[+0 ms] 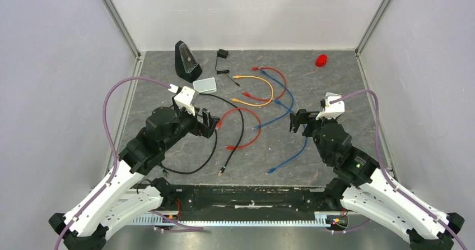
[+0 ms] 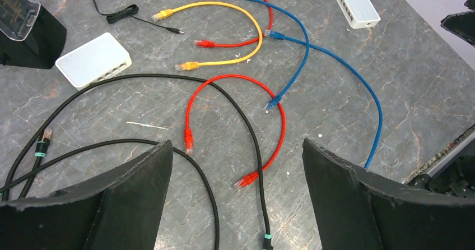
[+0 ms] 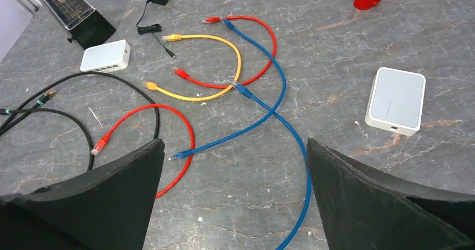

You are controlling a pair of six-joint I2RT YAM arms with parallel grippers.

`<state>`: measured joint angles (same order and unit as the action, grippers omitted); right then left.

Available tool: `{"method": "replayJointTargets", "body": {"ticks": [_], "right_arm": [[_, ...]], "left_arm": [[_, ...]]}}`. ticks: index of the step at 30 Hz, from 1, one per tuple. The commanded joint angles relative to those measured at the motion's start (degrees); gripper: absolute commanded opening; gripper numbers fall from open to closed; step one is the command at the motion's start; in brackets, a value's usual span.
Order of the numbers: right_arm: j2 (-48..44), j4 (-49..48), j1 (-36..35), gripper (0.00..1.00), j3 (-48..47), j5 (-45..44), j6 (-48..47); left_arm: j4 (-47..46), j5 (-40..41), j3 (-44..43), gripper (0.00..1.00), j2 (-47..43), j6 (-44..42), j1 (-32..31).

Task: Insert the plug into the switch port
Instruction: Move the switch port to the center of the board.

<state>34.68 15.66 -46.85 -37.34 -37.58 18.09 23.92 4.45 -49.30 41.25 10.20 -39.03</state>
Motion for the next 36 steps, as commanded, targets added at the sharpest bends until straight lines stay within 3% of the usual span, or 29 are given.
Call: {"method": "replayJointTargets", "body": {"ticks": [1,11,18,21,25,36], "right_arm": [[-0.1,0.0,0.1,0.98,0.2,-0.9,1.8],[0.4,-2.5,0.2,0.98,1.8,-5.3,1.4],[14.5,-4.1,1.5,0.99,1.1,-14.2,-7.5],[21.1,-3.0,8.2,0.99,-0.8,-12.5,-9.7],[26.9,-2.5,21.4,0.99,-2.9,-0.1,-10.4],[43.8,-4.1,44.5,0.99,-10.5,17.2,-15.8]], "left_arm": [[-1.2,1.2,0.1,0.9,-0.3,-2.6,-0.1],[-1.1,6.3,-0.2,0.86,1.3,-1.8,-0.1],[0.5,17.1,-0.7,0.88,1.2,-0.4,-0.1],[0.9,18.2,-0.4,0.88,0.1,-0.1,-0.1],[0.5,15.6,-0.5,0.88,-0.1,0.6,-0.1],[2.5,8.9,-2.6,0.88,5.1,2.3,-0.1]]}}
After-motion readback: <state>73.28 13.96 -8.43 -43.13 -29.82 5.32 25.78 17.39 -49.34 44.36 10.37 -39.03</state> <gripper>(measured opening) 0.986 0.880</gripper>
